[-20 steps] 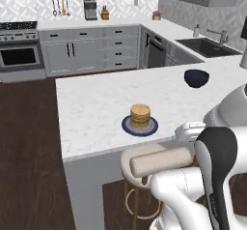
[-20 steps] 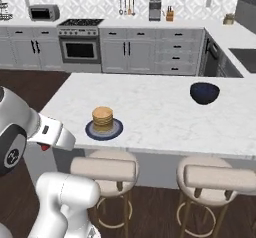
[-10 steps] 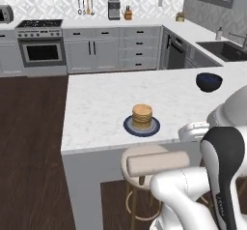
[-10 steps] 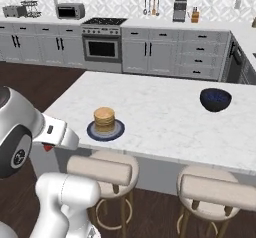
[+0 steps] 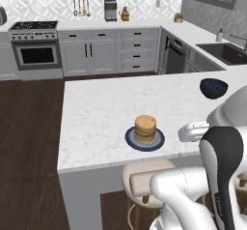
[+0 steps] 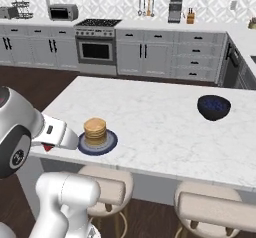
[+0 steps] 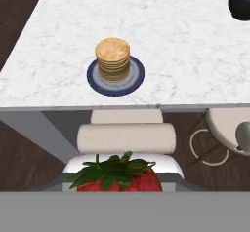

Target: Take the strawberry from the fridge and place it on top of the pancake, located on the dining counter.

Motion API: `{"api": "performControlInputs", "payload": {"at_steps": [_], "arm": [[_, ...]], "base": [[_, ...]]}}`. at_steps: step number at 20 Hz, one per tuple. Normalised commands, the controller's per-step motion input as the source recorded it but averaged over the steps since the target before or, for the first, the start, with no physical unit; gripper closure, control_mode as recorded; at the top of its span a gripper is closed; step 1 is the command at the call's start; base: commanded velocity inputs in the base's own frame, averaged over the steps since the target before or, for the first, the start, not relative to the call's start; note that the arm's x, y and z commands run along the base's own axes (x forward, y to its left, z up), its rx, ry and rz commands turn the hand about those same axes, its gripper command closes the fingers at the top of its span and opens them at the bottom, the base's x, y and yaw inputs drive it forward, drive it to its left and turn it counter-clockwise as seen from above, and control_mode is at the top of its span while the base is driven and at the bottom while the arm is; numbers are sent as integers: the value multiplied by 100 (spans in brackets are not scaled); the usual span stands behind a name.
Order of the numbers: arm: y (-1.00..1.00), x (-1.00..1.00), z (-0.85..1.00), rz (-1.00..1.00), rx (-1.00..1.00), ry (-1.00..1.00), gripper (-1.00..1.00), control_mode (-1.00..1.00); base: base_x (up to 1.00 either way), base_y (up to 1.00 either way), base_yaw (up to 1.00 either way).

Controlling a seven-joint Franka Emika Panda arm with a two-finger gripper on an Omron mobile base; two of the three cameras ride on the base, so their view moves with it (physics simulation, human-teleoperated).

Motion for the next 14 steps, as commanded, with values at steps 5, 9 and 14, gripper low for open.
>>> {"api": "performControlInputs", "payload": {"at_steps": [5, 9, 14], "arm": [[0, 0, 0, 0, 0, 0, 100, 100], [0, 0, 0, 0, 0, 0, 100, 100], [12, 50, 3, 0, 0, 5, 100, -100]], "base": [[45, 14, -7], [39, 23, -3], [8, 3, 0]]}}
